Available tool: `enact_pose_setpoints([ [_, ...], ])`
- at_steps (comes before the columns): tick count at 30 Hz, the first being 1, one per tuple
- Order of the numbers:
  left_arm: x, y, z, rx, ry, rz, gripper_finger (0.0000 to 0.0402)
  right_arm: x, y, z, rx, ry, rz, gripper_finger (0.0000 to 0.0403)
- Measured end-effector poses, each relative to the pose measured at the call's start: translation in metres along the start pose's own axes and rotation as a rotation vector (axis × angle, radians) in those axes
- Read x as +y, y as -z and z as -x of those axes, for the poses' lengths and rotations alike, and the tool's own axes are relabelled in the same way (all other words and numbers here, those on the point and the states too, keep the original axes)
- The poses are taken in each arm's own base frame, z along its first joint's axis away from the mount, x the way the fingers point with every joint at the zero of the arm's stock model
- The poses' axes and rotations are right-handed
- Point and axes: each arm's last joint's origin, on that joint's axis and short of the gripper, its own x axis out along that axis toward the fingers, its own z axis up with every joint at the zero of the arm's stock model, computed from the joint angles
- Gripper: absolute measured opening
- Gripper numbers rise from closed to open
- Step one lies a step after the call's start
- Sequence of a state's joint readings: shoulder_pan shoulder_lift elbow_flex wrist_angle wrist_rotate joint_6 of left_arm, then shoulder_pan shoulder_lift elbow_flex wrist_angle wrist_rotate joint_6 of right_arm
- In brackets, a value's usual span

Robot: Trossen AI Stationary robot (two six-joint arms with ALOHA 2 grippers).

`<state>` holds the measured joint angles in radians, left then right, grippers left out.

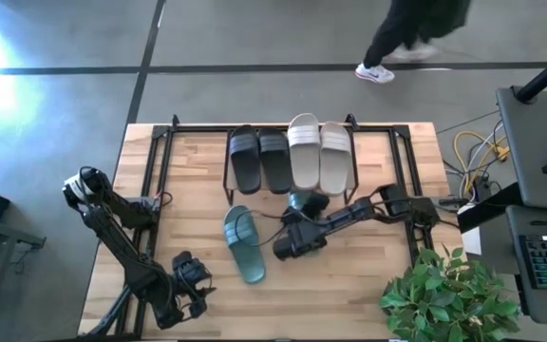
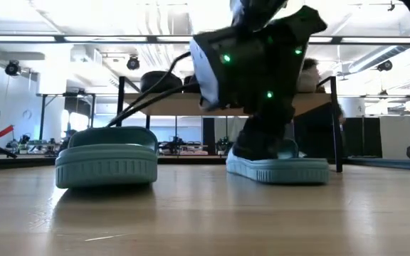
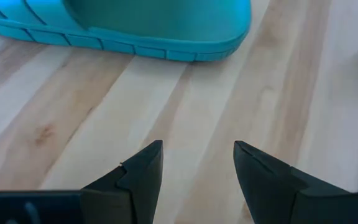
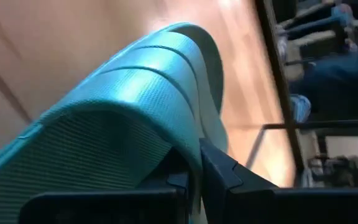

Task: Pick and place slides into the shelf
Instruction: Put the right green slide under the shelf, then put the green slide under the shelf

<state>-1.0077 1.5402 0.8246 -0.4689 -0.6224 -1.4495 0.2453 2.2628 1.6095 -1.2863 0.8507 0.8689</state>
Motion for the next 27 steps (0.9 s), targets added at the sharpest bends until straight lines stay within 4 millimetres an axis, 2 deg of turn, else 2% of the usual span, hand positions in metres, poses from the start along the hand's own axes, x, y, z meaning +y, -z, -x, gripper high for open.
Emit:
enact_pose_setpoints([
  [5,0.003,0.0,0.0,-0.001,-0.022,-0.015,0.0182,-0.007,-0.005,-0.014,0.039,0.003,0.078,0.0034],
  [12,0.005,-0.004,-0.002,-0.008,-0.045,-0.009,0.0182,-0.007,-0.014,-0.004,0.048,-0.046,0.061,0.0128],
  [18,0.006,-0.007,-0.004,-0.01,-0.049,0.003,0.0182,-0.003,-0.01,0.034,-0.01,-0.062,0.061,0.0182],
  [23,0.016,-0.01,-0.012,-0.049,-0.093,0.01,0.0182,-0.004,-0.008,0.075,-0.111,-0.12,0.034,0.0188],
  [27,0.034,-0.014,-0.024,-0.087,-0.161,0.023,0.0182,-0.016,-0.01,0.112,-0.178,-0.186,-0.024,0.0185],
])
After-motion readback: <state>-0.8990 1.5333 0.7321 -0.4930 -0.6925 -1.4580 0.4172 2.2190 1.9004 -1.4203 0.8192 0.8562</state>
